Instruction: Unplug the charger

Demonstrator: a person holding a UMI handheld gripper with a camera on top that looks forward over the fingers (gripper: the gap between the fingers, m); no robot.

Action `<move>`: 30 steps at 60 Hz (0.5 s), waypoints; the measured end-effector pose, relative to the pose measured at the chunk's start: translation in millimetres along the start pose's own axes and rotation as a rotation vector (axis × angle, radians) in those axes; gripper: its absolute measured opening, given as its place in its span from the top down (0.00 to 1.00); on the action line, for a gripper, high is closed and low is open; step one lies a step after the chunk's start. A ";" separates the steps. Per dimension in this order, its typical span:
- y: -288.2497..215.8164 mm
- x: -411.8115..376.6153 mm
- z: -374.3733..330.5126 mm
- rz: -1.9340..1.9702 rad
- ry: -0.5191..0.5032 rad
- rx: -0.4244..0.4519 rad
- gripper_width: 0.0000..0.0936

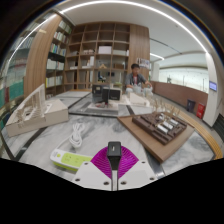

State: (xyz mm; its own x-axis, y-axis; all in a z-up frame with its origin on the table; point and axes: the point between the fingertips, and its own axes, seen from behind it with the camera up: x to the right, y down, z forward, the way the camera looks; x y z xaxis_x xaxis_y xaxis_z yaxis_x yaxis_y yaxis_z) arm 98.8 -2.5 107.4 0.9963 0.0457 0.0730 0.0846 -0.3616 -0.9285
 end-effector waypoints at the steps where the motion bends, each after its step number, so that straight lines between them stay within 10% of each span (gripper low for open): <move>1: 10.5 2.7 2.5 0.007 0.002 -0.030 0.95; 30: 102.3 25.6 47.8 0.021 0.025 -0.228 0.74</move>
State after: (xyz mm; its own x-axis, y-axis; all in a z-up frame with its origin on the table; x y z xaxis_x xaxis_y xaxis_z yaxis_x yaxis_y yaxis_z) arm 132.2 6.2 -3.2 0.9977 0.0139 0.0663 0.0626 -0.5636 -0.8237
